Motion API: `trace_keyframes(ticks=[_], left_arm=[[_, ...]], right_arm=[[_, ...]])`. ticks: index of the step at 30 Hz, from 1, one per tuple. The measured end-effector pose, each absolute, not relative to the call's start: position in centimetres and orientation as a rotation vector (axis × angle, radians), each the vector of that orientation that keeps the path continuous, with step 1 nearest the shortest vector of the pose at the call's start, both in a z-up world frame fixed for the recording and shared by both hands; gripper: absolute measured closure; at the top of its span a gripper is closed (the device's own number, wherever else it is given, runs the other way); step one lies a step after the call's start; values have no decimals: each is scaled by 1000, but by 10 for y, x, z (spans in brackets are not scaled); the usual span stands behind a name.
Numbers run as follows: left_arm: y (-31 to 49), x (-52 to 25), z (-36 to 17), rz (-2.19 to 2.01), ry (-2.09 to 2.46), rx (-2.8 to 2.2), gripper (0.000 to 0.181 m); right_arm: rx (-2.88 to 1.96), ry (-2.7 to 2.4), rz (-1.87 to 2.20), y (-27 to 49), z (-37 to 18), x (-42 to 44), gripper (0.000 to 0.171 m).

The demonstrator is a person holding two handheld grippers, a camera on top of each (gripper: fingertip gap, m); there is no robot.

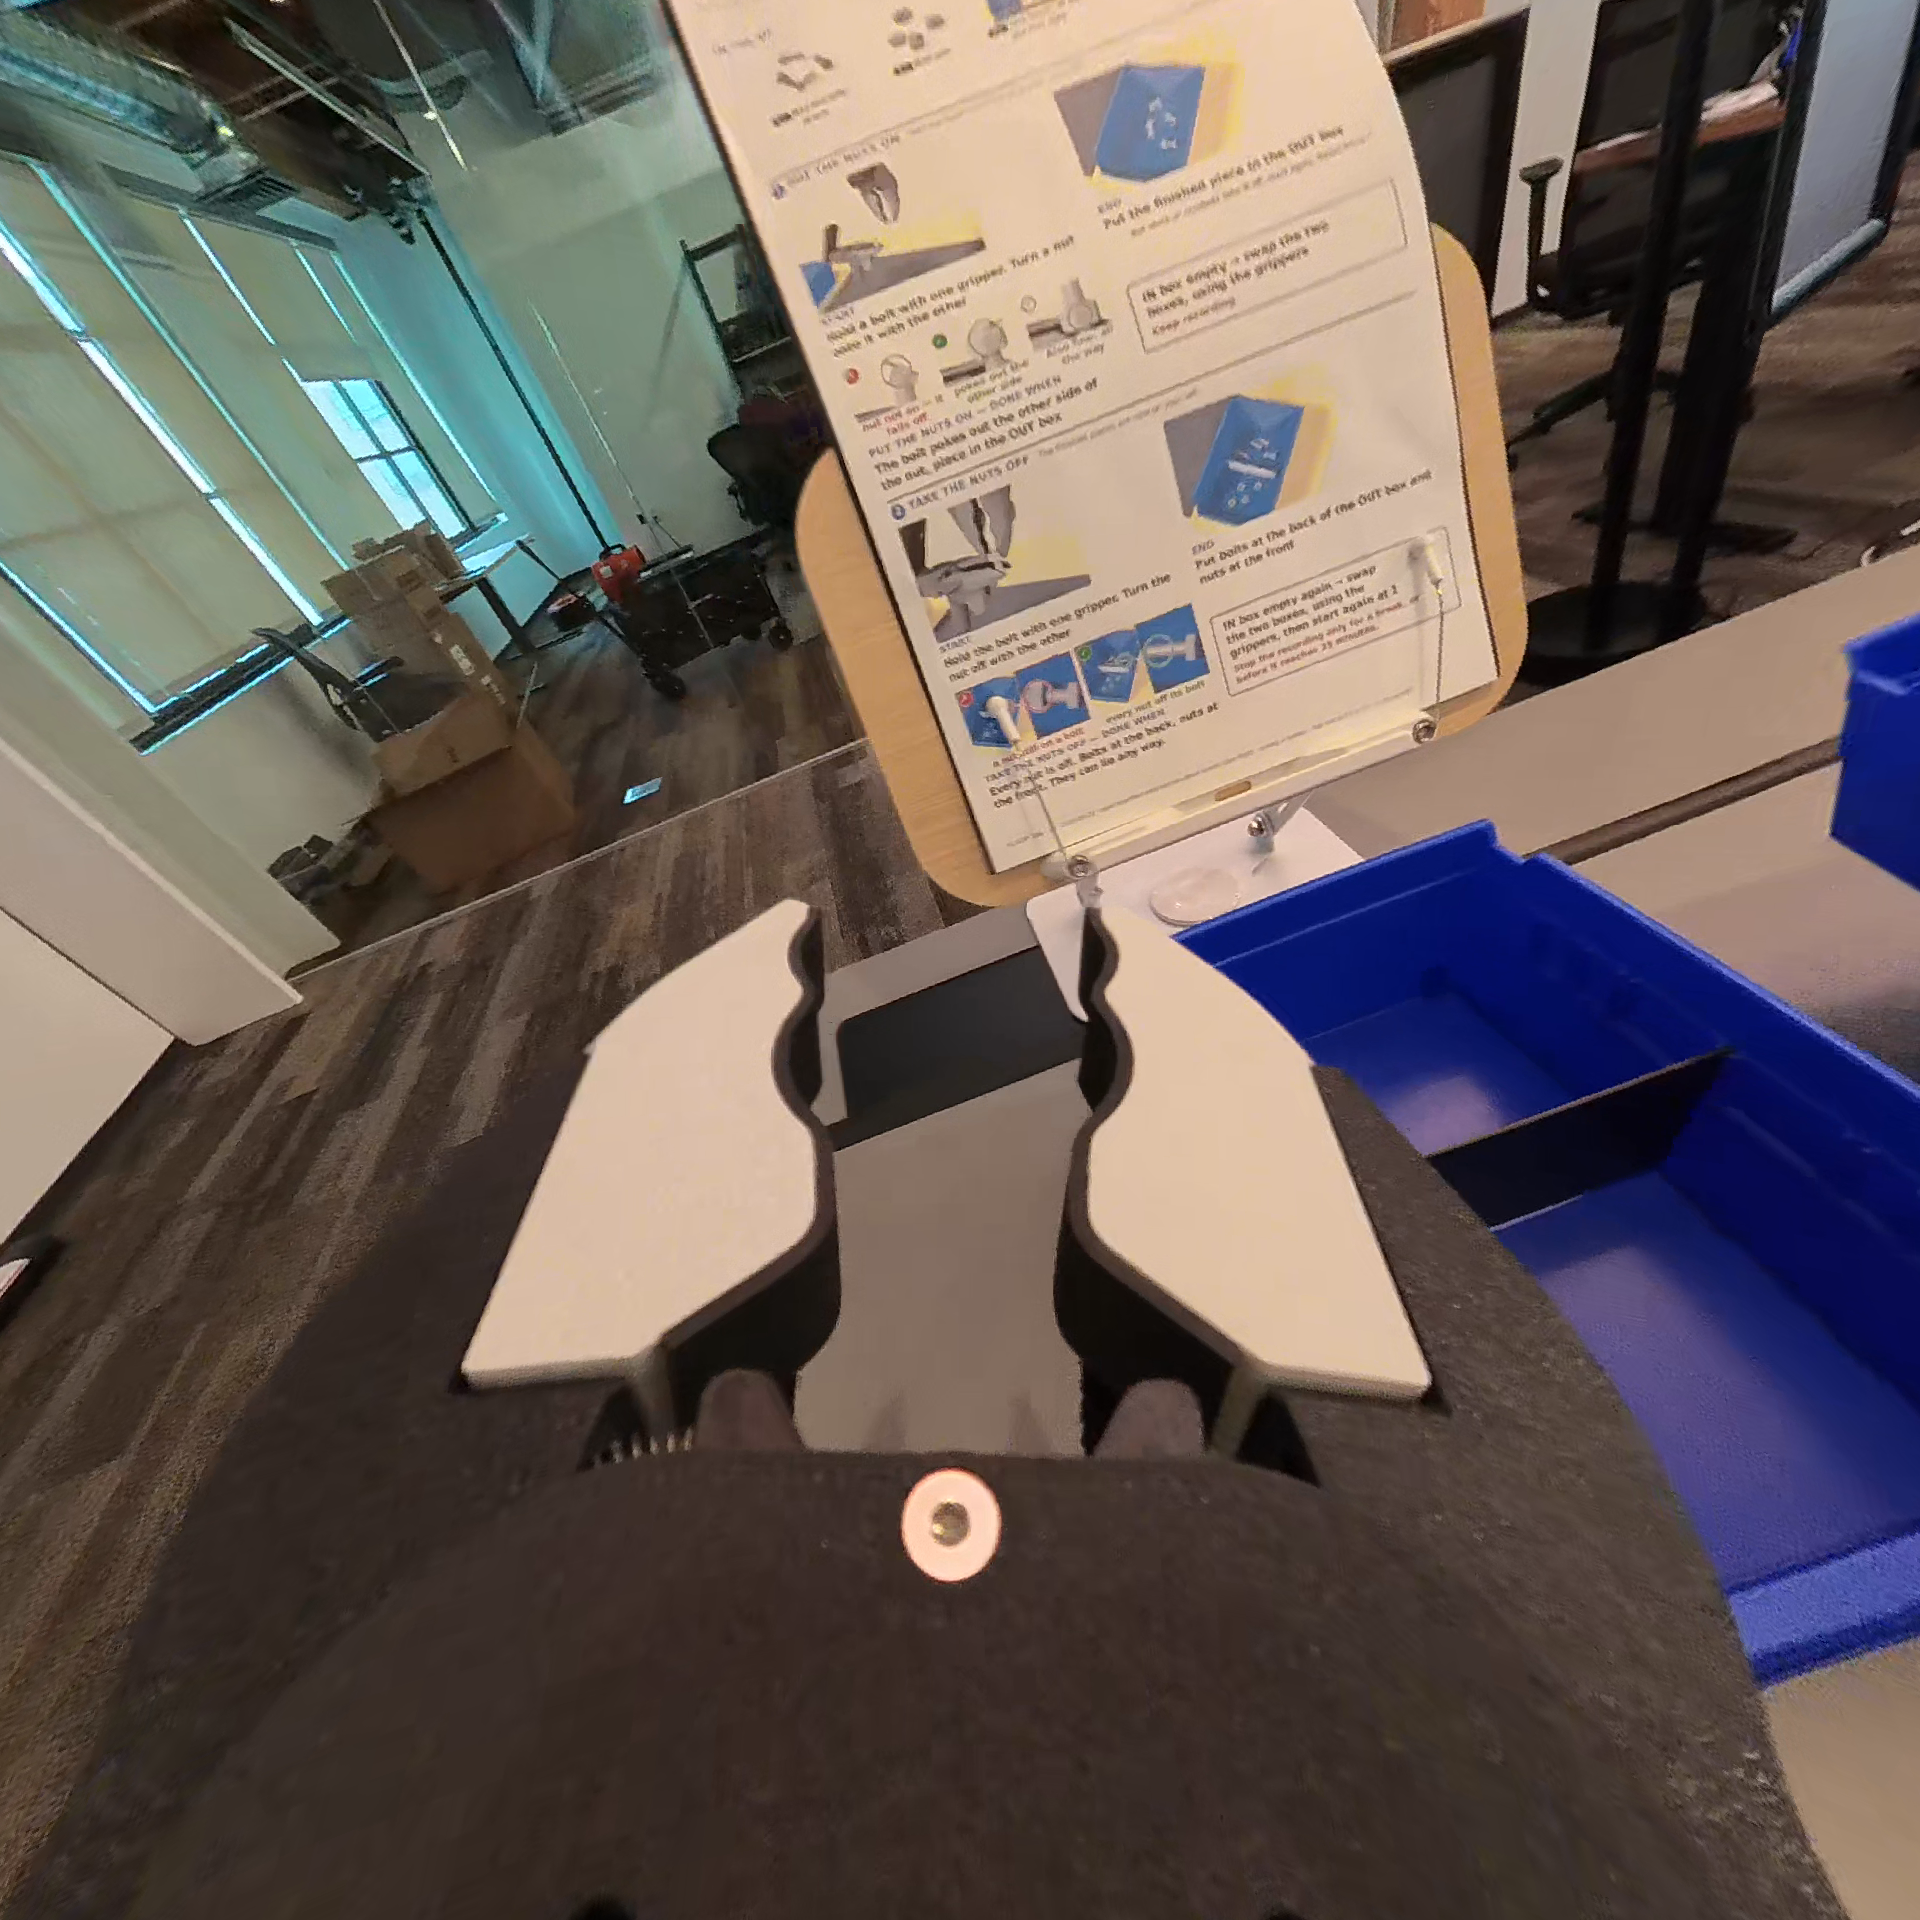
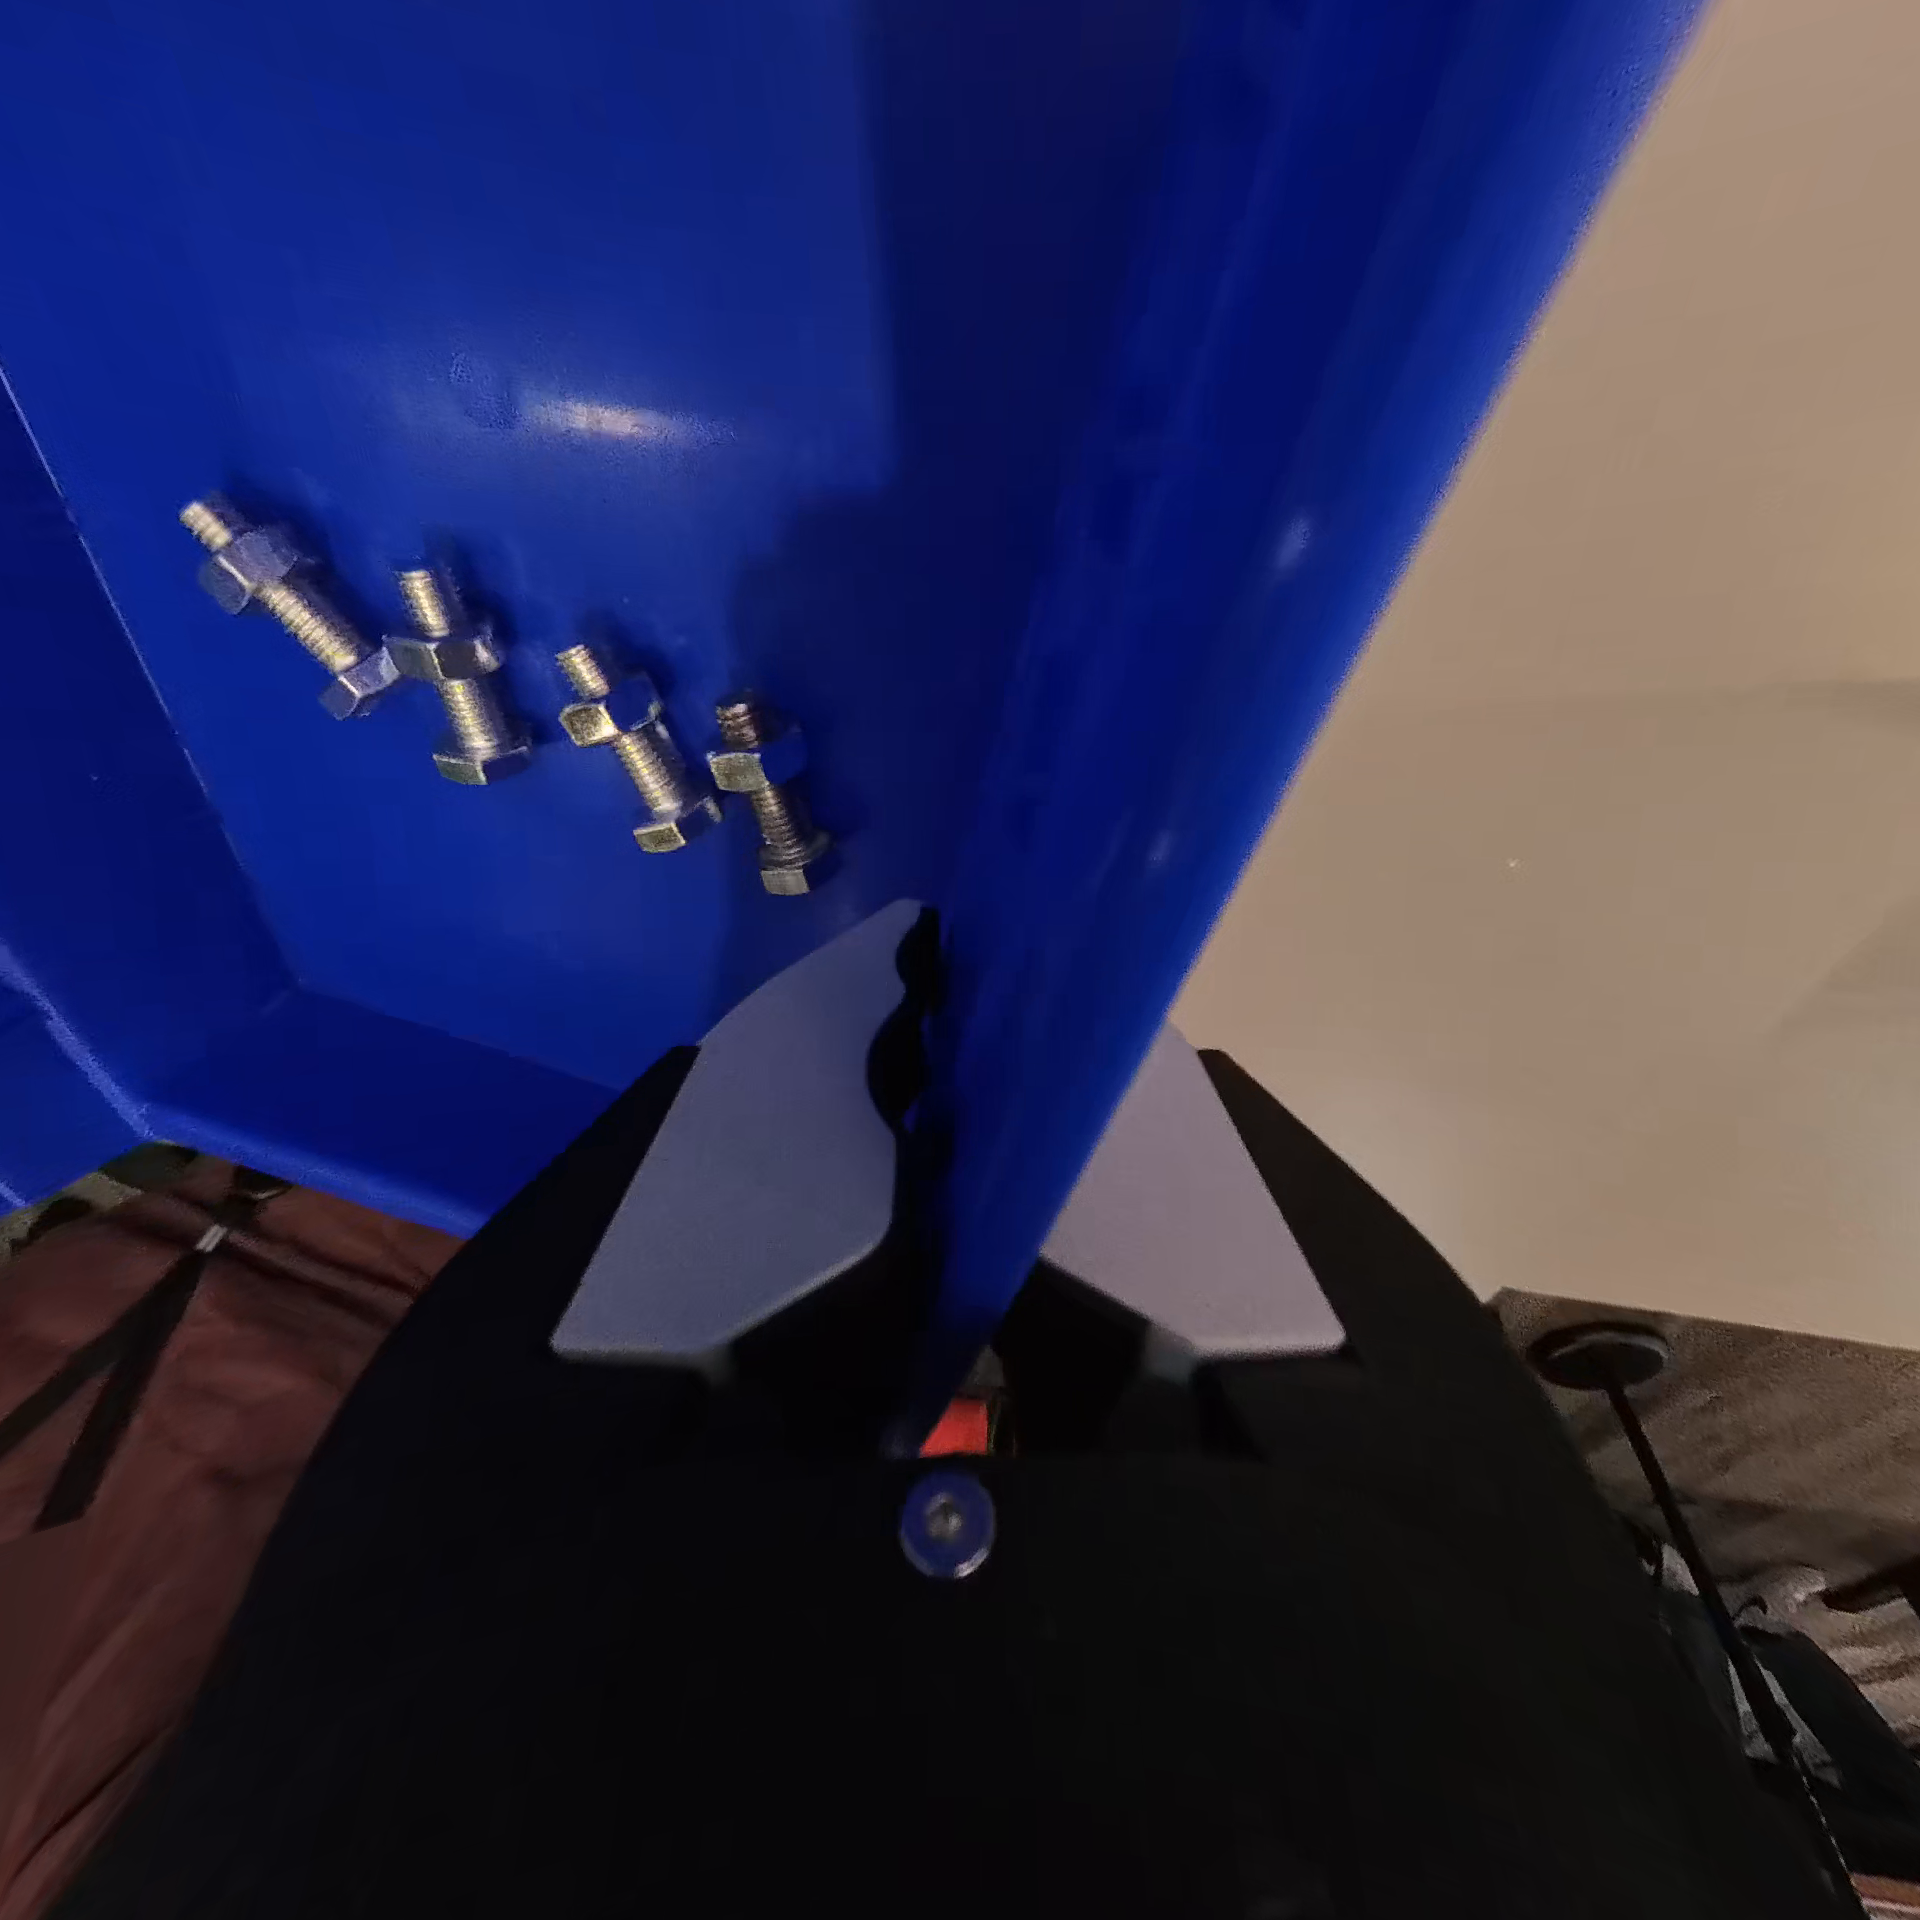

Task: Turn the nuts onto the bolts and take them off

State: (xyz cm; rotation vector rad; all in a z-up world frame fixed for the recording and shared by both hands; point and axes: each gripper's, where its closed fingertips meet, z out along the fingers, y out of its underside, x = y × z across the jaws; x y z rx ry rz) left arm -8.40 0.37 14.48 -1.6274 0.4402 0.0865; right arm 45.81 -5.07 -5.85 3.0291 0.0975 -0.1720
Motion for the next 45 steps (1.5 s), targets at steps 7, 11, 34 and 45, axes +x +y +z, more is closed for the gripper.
trace_keyframes(ticks=[7, 11, 34, 45], left_arm=[[-38, -122, 191, 12, 363, -1490, 151], [-80, -129, 222, -57, 324, -1315, 168], [-96, -130, 208, -253, 421, -1418, 160], [-92, -112, 193, -263, 514, -1482, 156]], right_arm=[[3051, 279, -97, -29, 26, 371, 166], [3013, 544, -143, -6, 43, 261, 166], [2684, 1101, -188, 18, -100, -130, 165], [2896, 1166, -360, 38, -123, -145, 148]])
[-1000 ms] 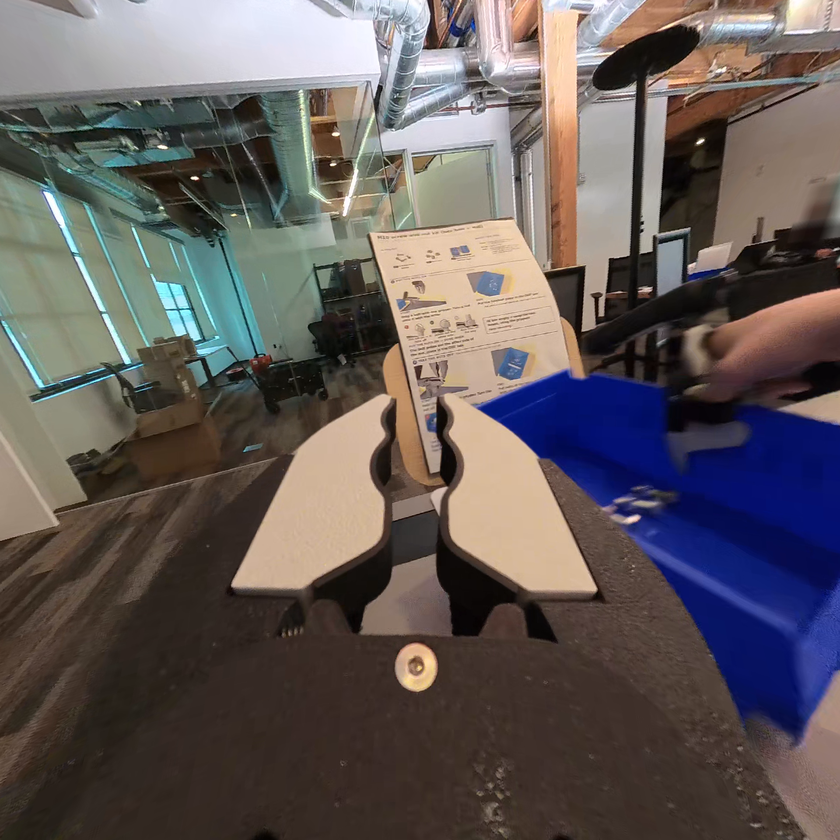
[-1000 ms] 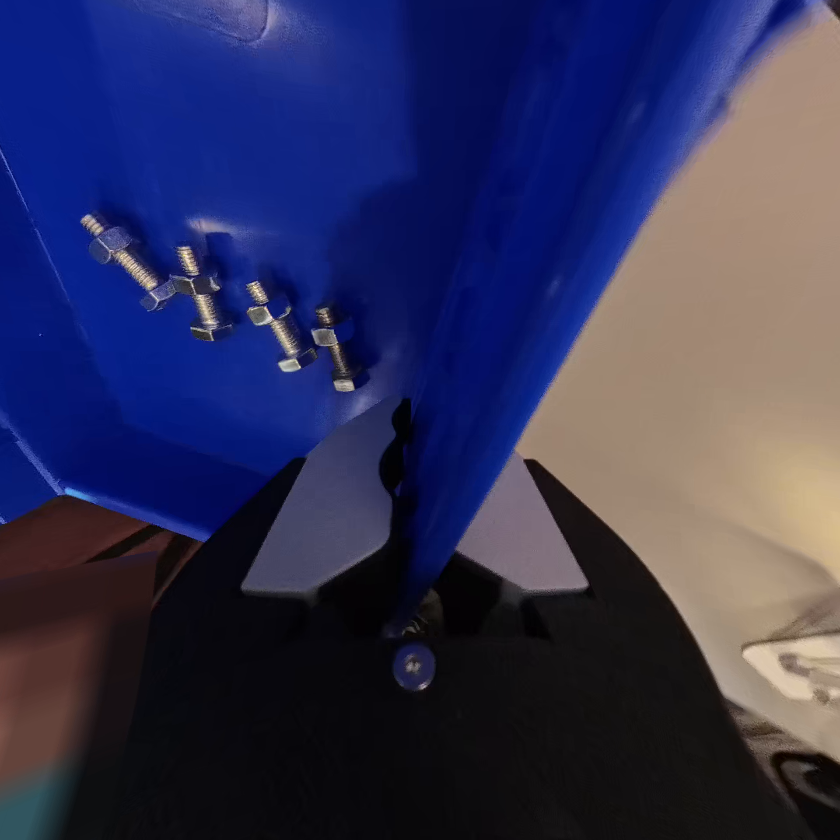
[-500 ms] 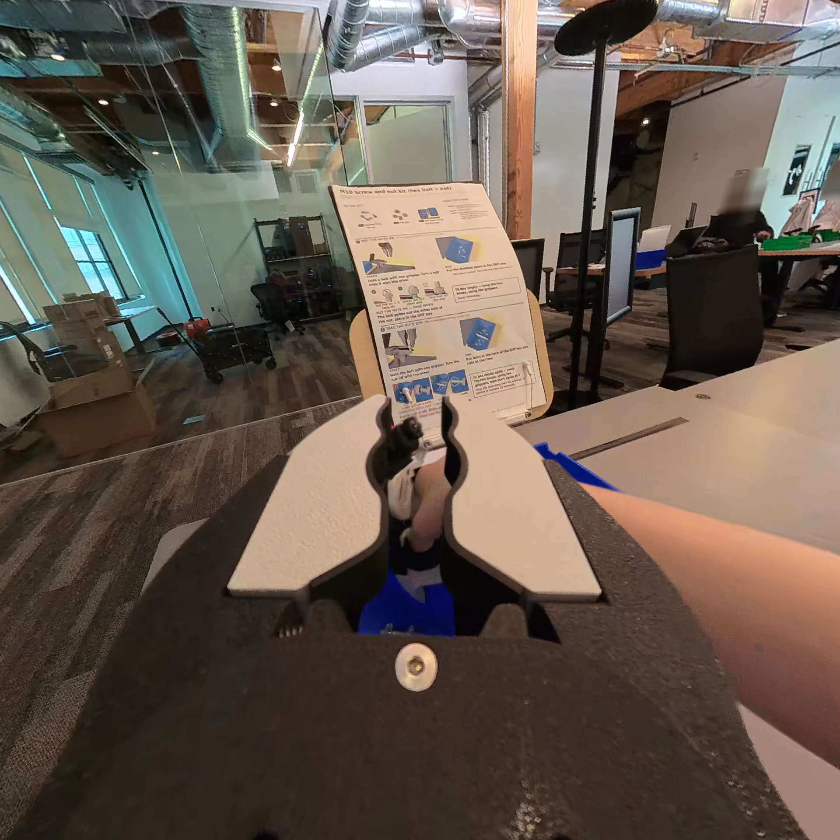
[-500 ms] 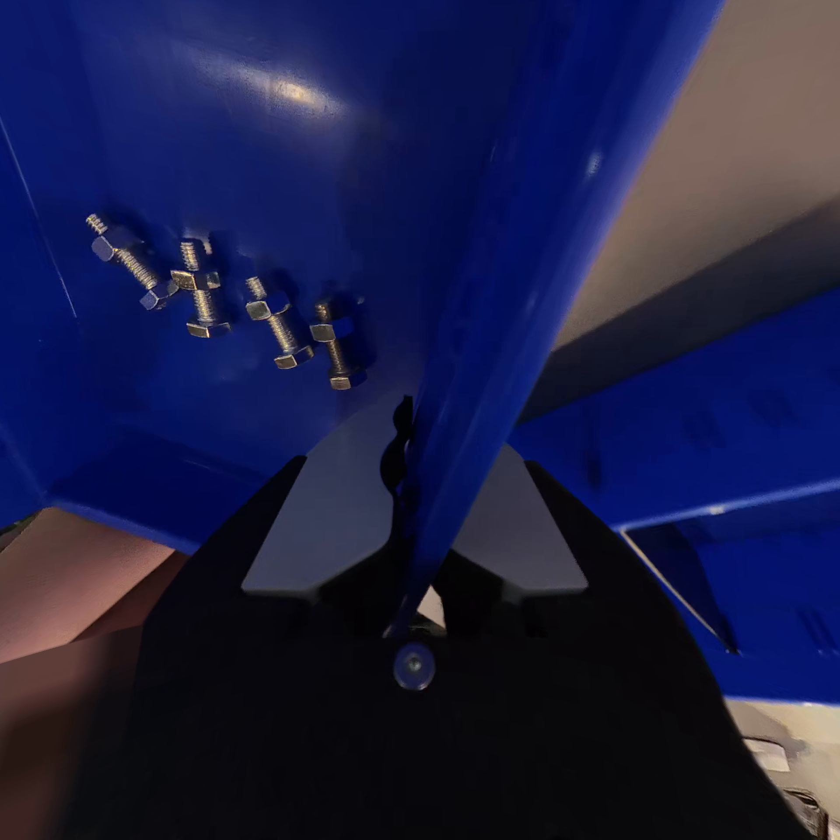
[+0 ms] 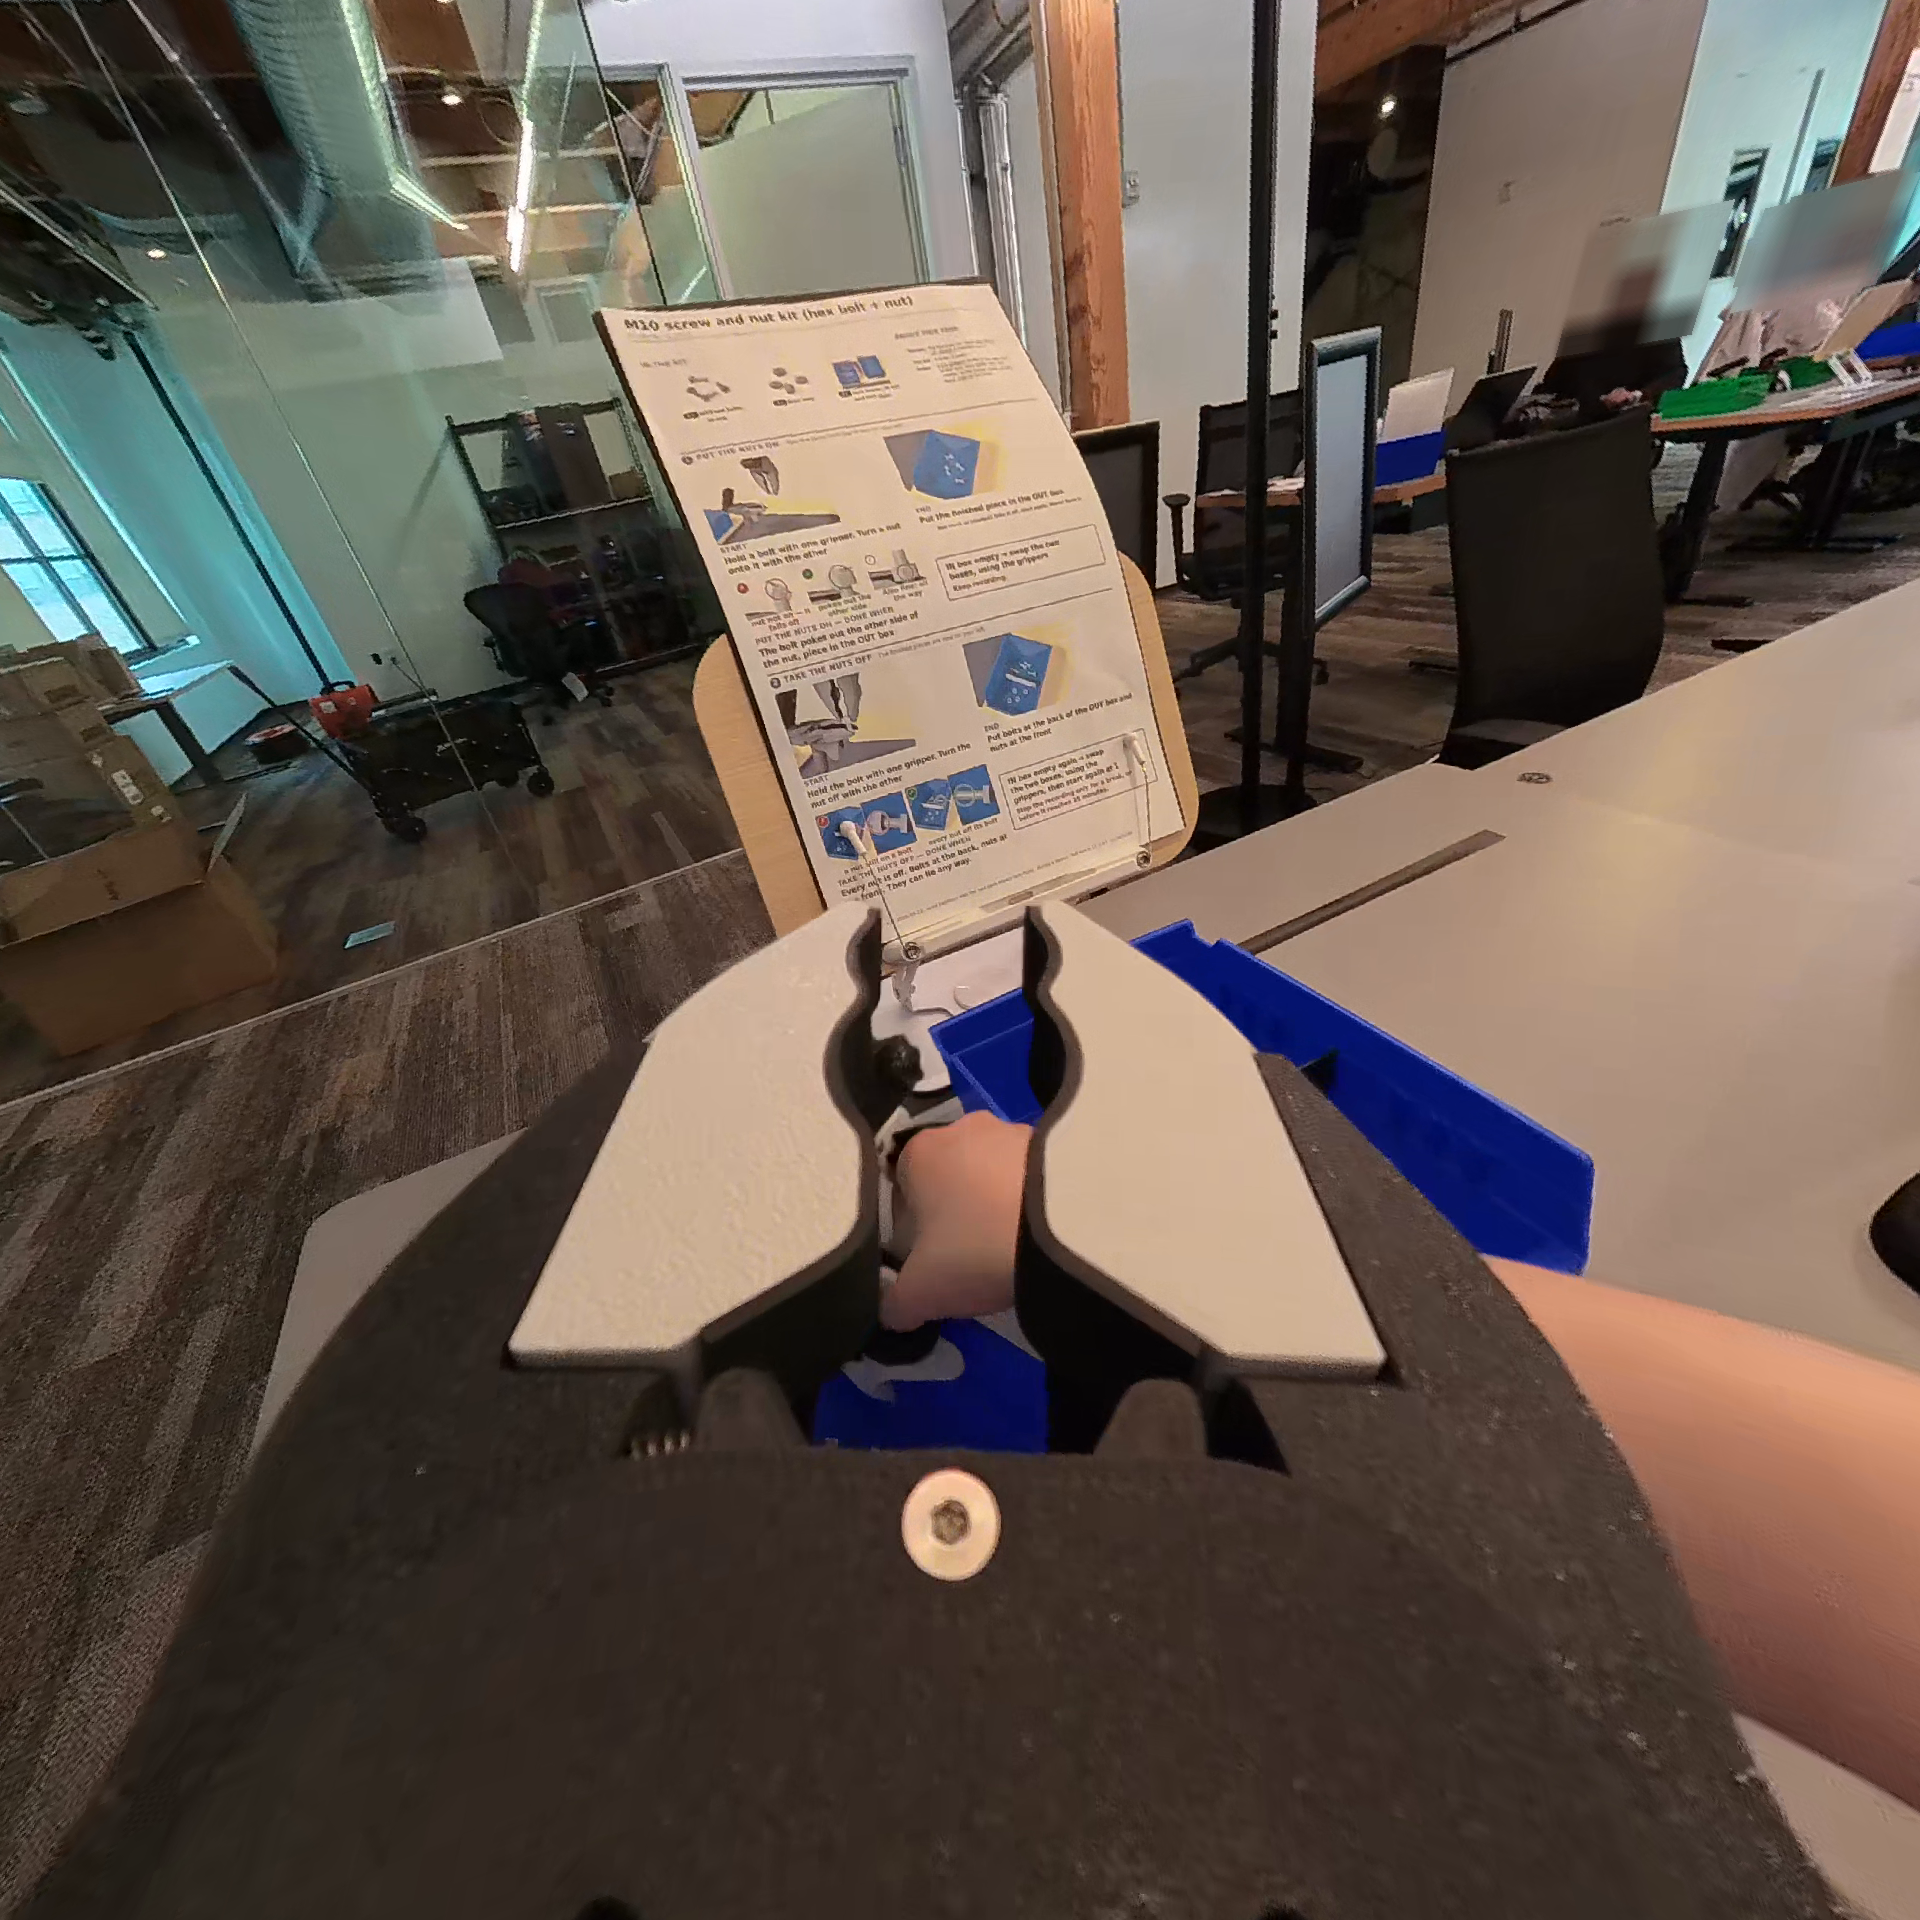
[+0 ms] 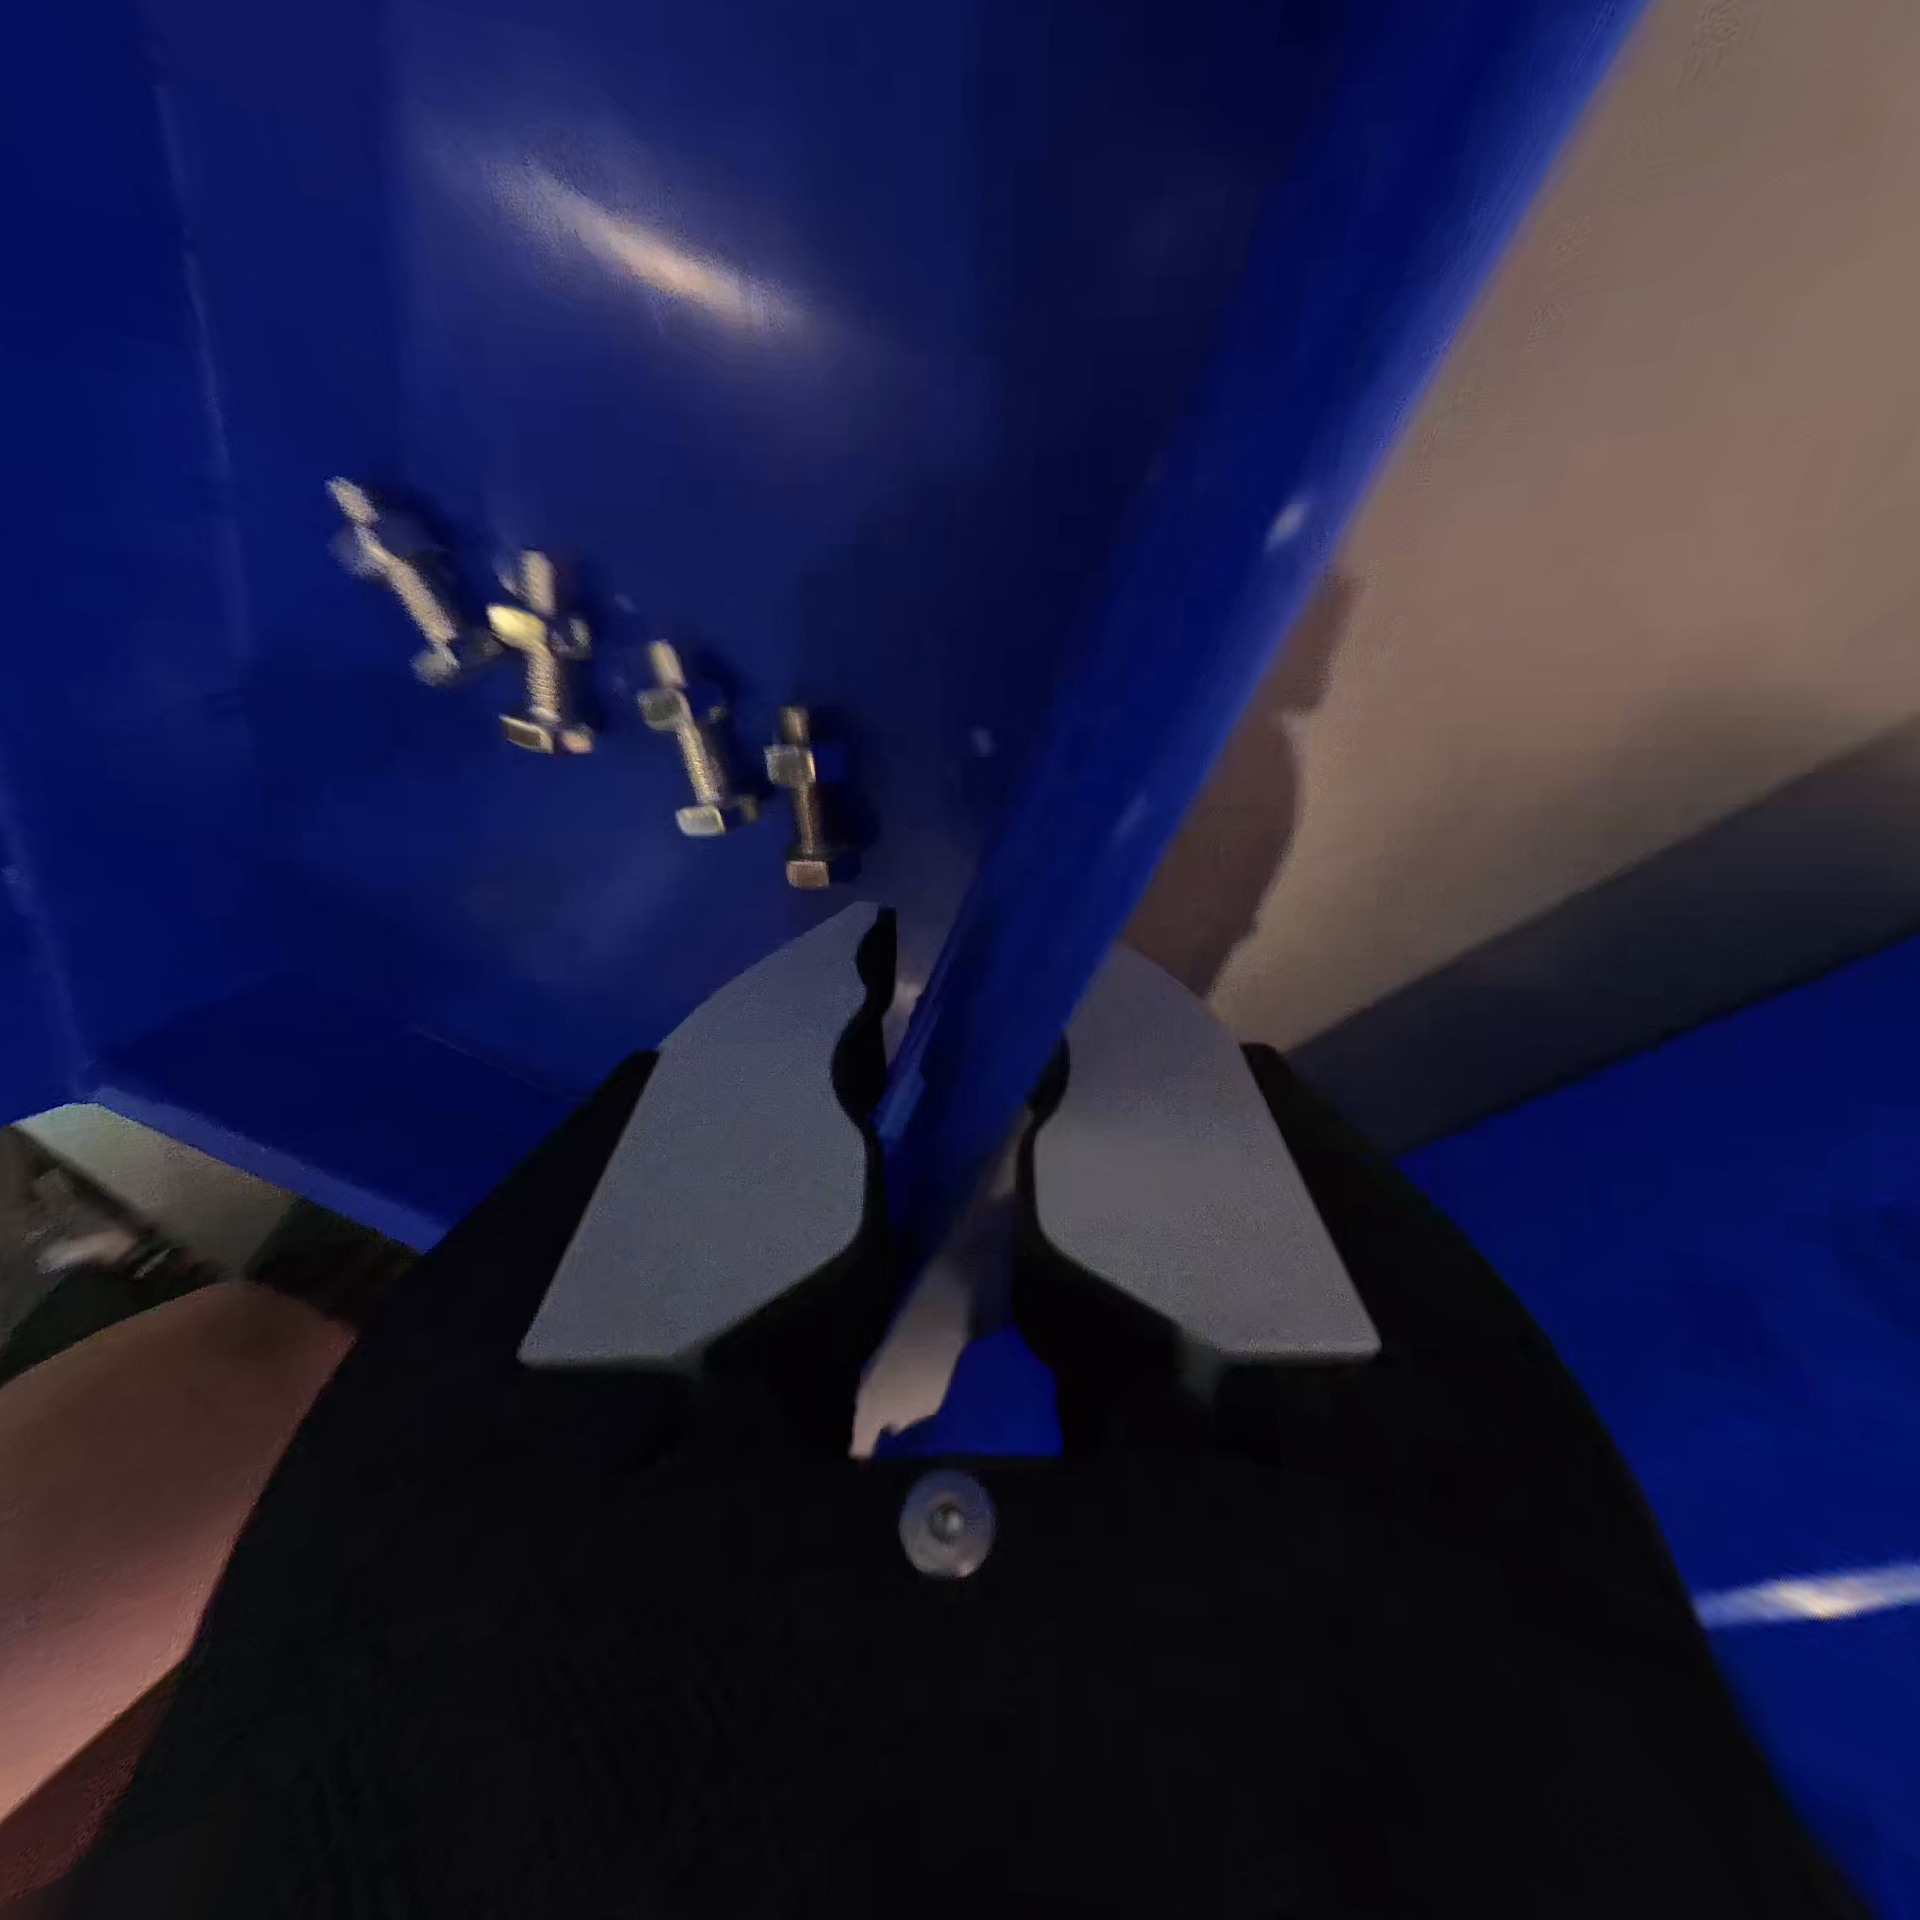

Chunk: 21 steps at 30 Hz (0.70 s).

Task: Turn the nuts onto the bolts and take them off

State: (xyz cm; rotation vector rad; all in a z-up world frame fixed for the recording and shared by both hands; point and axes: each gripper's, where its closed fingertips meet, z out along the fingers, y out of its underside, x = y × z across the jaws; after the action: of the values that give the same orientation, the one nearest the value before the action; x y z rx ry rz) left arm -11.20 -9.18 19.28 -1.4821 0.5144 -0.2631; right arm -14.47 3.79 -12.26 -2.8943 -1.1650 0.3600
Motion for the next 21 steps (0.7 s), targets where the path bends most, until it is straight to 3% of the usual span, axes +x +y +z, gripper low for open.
trace_keyframes(ticks=[4, 6, 8, 12, 17, 19, 20, 21], left_arm=[[-93, -109, 190, -269, 539, -1495, 152], [-95, -110, 190, -283, 539, -1493, 151], [-96, -110, 191, -301, 537, -1491, 151], [-97, -108, 191, -322, 545, -1492, 149], [-95, -99, 183, -307, 587, -1525, 148], [-93, -95, 178, -287, 610, -1547, 147], [-93, -94, 176, -277, 617, -1553, 146], [-93, -92, 175, -269, 622, -1554, 146]], right_arm=[[-2268, -955, 401, 86, -14, -121, 148], [-2132, -807, 333, 92, 30, -67, 127], [-2185, -722, 223, 87, 37, 0, 119], [-2466, -567, -154, 61, -8, 137, 114], [-2792, -487, 12, 10, -92, 173, 112], [-2882, -518, 57, -1, -115, 176, 128], [-2914, -531, 173, -5, -121, 169, 158], [-2931, -513, 214, -6, -124, 171, 161]])
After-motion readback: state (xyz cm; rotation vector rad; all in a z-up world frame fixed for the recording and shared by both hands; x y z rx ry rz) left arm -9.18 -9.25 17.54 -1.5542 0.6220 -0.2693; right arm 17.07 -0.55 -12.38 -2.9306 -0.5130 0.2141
